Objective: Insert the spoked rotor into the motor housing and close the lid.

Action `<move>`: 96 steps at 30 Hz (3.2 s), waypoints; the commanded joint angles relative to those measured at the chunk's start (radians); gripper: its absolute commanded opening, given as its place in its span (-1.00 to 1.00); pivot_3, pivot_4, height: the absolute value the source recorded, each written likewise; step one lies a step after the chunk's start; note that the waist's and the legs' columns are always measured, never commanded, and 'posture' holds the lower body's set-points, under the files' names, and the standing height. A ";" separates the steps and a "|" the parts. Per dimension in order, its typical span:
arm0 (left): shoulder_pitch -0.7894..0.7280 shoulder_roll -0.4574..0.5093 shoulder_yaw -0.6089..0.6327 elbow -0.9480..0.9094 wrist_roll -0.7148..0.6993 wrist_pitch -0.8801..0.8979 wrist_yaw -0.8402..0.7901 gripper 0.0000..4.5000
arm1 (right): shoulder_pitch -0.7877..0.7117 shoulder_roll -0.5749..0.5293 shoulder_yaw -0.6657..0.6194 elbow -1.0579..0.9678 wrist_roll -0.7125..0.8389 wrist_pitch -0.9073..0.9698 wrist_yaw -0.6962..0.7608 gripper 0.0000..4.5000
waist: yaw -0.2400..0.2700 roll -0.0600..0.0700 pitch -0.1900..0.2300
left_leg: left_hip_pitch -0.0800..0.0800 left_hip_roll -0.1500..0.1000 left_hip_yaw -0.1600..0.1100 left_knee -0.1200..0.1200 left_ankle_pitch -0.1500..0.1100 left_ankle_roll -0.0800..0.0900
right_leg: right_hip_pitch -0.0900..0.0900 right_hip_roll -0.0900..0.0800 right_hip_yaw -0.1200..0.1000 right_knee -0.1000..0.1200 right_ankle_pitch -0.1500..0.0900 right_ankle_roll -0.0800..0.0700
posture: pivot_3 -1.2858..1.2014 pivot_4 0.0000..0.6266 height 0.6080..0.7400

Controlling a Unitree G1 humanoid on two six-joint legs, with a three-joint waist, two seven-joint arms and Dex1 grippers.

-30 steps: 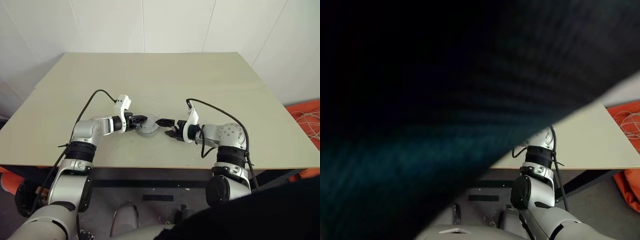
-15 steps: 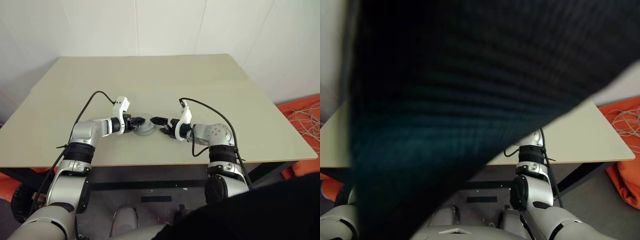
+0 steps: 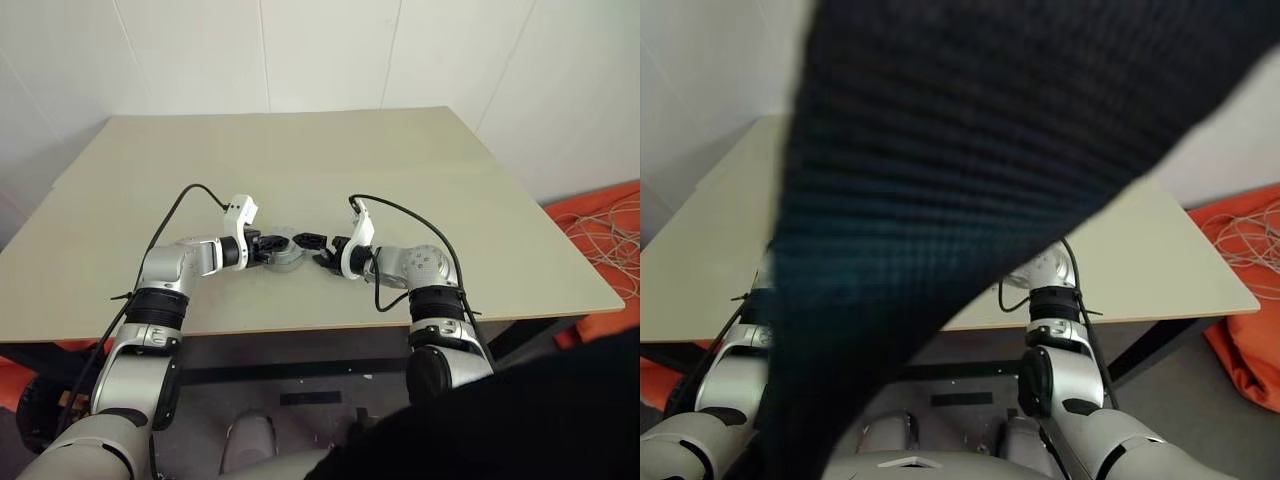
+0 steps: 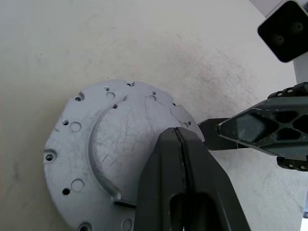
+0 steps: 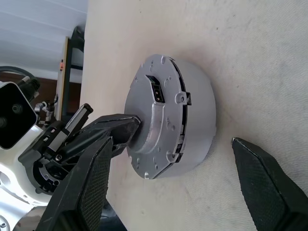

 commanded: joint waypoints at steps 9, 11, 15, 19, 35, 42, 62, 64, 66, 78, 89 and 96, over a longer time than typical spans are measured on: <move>0.018 -0.003 -0.011 -0.006 0.009 0.019 0.016 -1.00 | -0.050 0.052 0.053 0.085 -0.010 -0.044 0.011 0.98 | -0.015 0.000 0.000 | 0.000 0.000 0.000 -0.002 -0.004 -0.004 | -0.002 0.000 0.000 0.001 0.000 0.000 | 0.03 -1.00 1.00; 0.019 -0.003 -0.010 -0.008 0.009 0.019 0.017 -1.00 | -0.053 0.054 0.055 0.091 -0.012 -0.050 0.012 0.98 | -0.015 0.000 0.000 | -0.001 0.000 0.001 -0.002 -0.004 -0.005 | -0.002 0.000 0.000 0.001 0.000 0.000 | 0.03 -1.00 1.00; 0.022 -0.005 -0.009 -0.012 0.009 0.020 0.019 -1.00 | -0.063 0.059 0.055 0.103 -0.012 -0.062 0.013 0.98 | -0.015 0.000 0.000 | -0.001 0.000 0.001 -0.002 -0.006 -0.007 | -0.003 0.000 0.001 0.003 0.001 -0.001 | 0.03 -1.00 1.00; 0.023 -0.006 -0.008 -0.011 0.010 0.018 0.020 -1.00 | -0.072 0.066 0.055 0.113 -0.011 -0.071 0.013 0.98 | -0.015 0.000 0.000 | -0.001 0.000 0.002 -0.002 -0.006 -0.007 | -0.004 0.000 0.001 0.003 0.001 -0.001 | 0.03 -1.00 1.00; 0.044 0.011 0.003 -0.027 0.009 0.019 0.025 -1.00 | -0.085 0.063 0.065 0.144 -0.014 -0.115 0.014 0.98 | -0.019 0.000 0.000 | 0.000 0.001 0.003 -0.002 -0.007 -0.008 | -0.004 0.000 0.002 0.004 0.001 -0.001 | 0.03 -1.00 1.00; 0.051 0.017 0.009 -0.035 0.009 0.020 0.029 -1.00 | -0.092 0.059 0.069 0.159 -0.011 -0.128 0.019 0.32 | -0.020 0.000 0.000 | -0.001 0.001 0.003 -0.002 -0.007 -0.008 | -0.005 0.000 0.002 0.003 0.001 -0.001 | 0.03 -1.00 1.00; 0.047 0.013 0.005 -0.025 0.018 0.005 0.030 -1.00 | -0.122 0.056 0.031 0.085 0.052 -0.069 0.004 0.06 | -0.020 0.000 0.000 | -0.004 0.002 0.009 -0.002 -0.011 -0.011 | -0.009 0.002 0.002 0.005 0.005 -0.009 | 0.03 -1.00 1.00; 0.047 0.012 0.004 -0.025 0.019 0.003 0.030 -1.00 | -0.124 0.057 0.025 0.067 0.062 -0.054 0.001 0.06 | -0.020 0.000 0.000 | -0.005 0.002 0.009 -0.002 -0.011 -0.011 | -0.010 0.002 0.002 0.005 0.006 -0.010 | 0.03 -1.00 1.00; 0.048 0.011 0.004 -0.024 0.021 0.000 0.031 -1.00 | -0.129 0.061 0.012 0.044 0.078 -0.031 -0.003 0.06 | -0.019 0.000 0.000 | -0.006 0.001 0.009 -0.002 -0.011 -0.011 | -0.010 0.001 0.002 0.005 0.006 -0.010 | 0.03 -1.00 1.00; 0.044 0.008 0.000 -0.012 0.024 -0.014 0.031 -1.00 | -0.152 0.095 -0.027 -0.019 0.125 0.035 -0.030 0.06 | -0.015 0.000 0.000 | -0.010 0.001 0.009 -0.001 -0.013 -0.015 | -0.012 0.001 0.002 0.005 0.010 -0.017 | 0.03 -1.00 1.00; 0.044 0.011 0.001 -0.005 0.027 -0.026 0.034 -1.00 | -0.171 0.110 -0.040 -0.004 0.138 0.024 -0.039 0.06 | -0.012 0.000 0.000 | -0.010 0.001 0.009 0.000 -0.013 -0.015 | -0.012 0.001 0.002 0.005 0.010 -0.017 | 0.03 -1.00 1.00; 0.042 0.012 0.000 -0.004 0.028 -0.032 0.037 -1.00 | -0.187 0.125 -0.049 0.008 0.150 0.016 -0.049 0.06 | -0.010 0.000 0.000 | -0.010 0.001 0.009 0.000 -0.013 -0.015 | -0.012 0.001 0.002 0.005 0.010 -0.017 | 0.03 -1.00 1.00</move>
